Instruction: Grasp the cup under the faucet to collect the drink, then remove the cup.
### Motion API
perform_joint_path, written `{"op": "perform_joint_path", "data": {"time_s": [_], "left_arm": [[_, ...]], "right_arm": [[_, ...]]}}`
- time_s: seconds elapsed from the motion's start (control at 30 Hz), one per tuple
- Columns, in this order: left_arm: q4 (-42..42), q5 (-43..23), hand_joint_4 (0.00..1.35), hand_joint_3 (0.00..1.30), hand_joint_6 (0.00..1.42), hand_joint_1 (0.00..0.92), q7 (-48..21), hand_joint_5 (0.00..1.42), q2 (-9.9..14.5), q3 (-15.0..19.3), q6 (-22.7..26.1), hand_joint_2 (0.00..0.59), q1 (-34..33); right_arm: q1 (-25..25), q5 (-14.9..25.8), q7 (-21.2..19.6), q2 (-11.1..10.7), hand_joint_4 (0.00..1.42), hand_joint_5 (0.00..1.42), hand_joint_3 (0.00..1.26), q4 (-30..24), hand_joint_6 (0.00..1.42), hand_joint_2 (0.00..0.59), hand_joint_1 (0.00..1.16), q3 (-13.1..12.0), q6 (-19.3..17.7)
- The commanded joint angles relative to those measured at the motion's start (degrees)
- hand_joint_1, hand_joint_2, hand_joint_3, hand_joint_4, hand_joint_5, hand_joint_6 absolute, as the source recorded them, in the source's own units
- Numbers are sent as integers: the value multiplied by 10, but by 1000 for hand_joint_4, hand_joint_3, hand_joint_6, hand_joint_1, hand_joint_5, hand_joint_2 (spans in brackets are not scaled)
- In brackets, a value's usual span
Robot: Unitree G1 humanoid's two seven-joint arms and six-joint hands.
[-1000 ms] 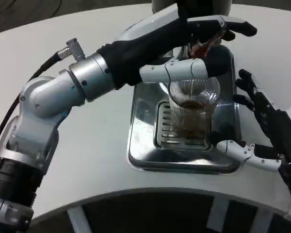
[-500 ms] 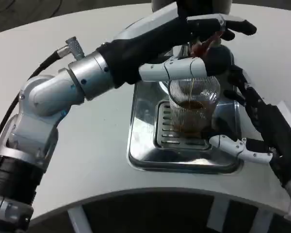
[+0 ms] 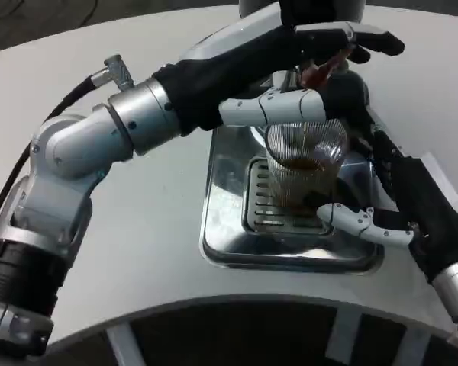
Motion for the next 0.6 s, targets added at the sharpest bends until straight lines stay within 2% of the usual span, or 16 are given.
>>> {"op": "perform_joint_path", "data": {"time_s": [0.03,0.6], "left_arm": [[12,24,146,244,95,0,-14,173,8,-13,-1,99,1],[41,42,148,250,95,0,-9,174,3,-18,-26,103,-15]], "right_arm": [[0,1,-6,6,44,122,36,9,1,189,801,5,-11],[-16,-9,-29,15,46,122,37,30,0,192,788,9,-11]]}}
